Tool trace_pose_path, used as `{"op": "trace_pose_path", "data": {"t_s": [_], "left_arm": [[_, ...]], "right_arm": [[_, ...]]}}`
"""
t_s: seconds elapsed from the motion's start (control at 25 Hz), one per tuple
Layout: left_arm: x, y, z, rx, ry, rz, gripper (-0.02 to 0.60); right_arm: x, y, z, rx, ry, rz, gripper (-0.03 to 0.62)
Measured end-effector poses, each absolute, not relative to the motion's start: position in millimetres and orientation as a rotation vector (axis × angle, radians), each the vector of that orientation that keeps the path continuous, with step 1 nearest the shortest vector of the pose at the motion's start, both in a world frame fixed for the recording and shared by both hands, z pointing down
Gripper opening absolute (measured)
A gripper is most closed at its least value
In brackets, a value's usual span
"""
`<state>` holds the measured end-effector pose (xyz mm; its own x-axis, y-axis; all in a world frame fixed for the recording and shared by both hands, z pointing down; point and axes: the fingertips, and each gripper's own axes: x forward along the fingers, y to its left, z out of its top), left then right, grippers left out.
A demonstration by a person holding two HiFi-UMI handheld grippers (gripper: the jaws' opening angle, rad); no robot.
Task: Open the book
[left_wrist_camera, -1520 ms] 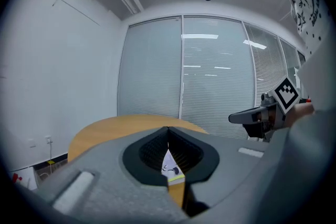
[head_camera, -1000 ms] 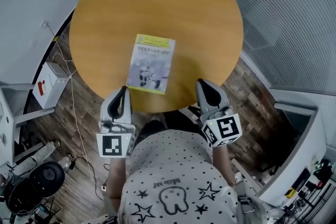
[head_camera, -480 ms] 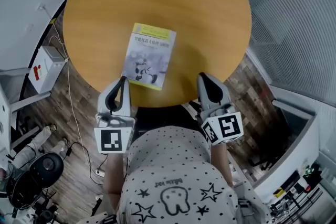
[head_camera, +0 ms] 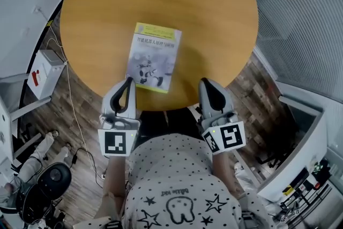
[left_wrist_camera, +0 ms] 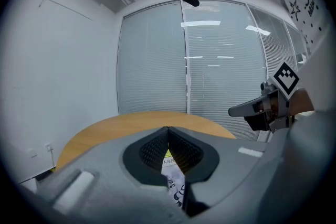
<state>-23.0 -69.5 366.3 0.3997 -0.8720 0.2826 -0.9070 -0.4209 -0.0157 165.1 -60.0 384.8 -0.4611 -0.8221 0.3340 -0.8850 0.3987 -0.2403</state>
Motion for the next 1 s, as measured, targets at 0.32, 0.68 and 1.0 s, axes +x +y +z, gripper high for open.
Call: {"op": "trace_pose_path", "data": {"t_s": [0.32, 0.68, 1.0], "left_arm": [[-30.0, -63.2, 413.6, 2.499, -1.487, 0.428, 0.012], [2.1, -40.8, 474.6, 2.727, -1.084, 0.753, 0.166], [26.5, -22.3, 527.4, 2.837, -0.814, 1.019, 0.204]], "right_arm": [[130.2, -52.2, 420.0, 1.476, -2.487, 0.586, 0.003], [120.4, -45.0, 451.5, 1.500, -2.442, 0.635, 0.003], [122.3, -43.5, 468.8, 1.554, -2.385, 0.678, 0.003]]}}
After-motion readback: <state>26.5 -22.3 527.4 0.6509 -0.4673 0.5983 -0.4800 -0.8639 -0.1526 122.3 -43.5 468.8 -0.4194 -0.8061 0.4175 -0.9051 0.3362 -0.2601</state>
